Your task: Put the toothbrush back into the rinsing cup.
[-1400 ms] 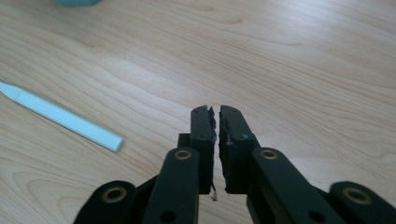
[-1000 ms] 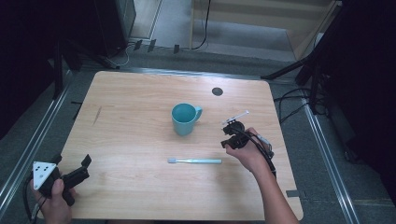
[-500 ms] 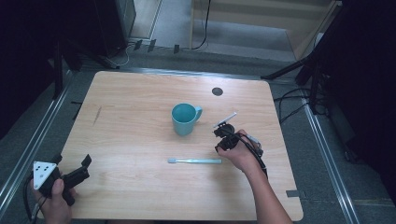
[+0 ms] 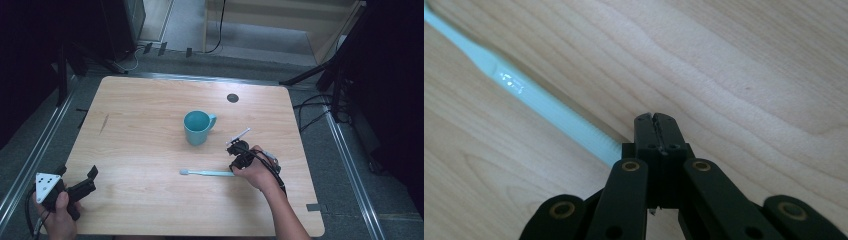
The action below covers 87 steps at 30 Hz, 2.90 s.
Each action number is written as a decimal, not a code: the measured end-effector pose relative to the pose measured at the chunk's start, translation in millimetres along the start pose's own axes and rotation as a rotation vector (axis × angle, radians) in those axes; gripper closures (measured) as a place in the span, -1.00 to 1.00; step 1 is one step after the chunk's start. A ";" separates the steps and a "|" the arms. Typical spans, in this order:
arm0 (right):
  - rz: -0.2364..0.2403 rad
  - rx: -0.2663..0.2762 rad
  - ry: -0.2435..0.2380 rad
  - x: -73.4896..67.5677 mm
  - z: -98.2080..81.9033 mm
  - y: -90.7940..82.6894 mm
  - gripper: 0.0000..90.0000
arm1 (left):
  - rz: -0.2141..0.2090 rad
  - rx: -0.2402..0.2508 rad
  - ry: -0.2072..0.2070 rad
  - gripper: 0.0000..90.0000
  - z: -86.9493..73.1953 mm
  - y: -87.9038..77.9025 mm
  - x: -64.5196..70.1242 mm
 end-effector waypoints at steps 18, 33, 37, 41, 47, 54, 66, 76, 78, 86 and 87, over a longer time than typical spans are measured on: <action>0.049 -0.028 -0.083 -42.3 -42.0 -0.5 1.00 | 0.000 0.000 0.001 -0.97 0.0 -0.1 0.1; 0.079 -0.008 -0.181 -75.8 -46.6 -7.7 0.84 | -0.001 0.000 -0.004 -0.97 0.0 -0.2 -0.7; 0.059 0.000 -0.192 -80.0 -36.4 -11.1 0.74 | -0.002 0.000 -0.009 -0.97 0.0 -0.2 -0.8; 0.021 -0.037 -0.198 -92.8 -17.5 -9.5 0.64 | -0.007 0.005 -0.011 -0.97 0.1 -0.6 -1.2; -0.028 -0.095 -0.189 -100.3 0.0 0.7 0.66 | -0.012 0.008 -0.023 -0.97 0.3 -0.8 -2.0; -0.083 -0.129 -0.201 -101.4 6.3 6.2 0.72 | -0.013 0.009 -0.024 -0.97 0.4 -0.8 -2.2; -0.110 -0.142 -0.252 -101.8 6.6 10.2 0.76 | -0.013 0.008 -0.024 -0.97 0.3 -0.7 -2.2; -0.070 -0.059 -0.239 -99.8 10.9 -0.3 0.87 | -0.012 0.006 -0.019 -0.97 0.2 -0.6 -1.7; -0.044 -0.007 -0.220 -98.4 15.0 -8.3 0.89 | -0.012 0.005 -0.018 -0.97 0.2 -0.7 -1.8; -0.018 0.112 -0.189 -92.2 21.9 -28.6 0.89 | -0.012 0.006 -0.018 -0.97 0.2 -0.8 -1.8; -0.018 0.112 -0.189 -92.2 21.9 -28.6 0.89 | -0.011 0.005 -0.018 -0.97 0.1 -0.8 -1.8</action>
Point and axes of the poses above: each handheld gripper's, and its own axes: y roughly forward along the jaws, z roughly out of its top, x roughly to its right, the point moved 8 cm from there along y, roughly forward along the jaws, and after that the axes turned 14 degrees about -x, right-handed, at the moved point
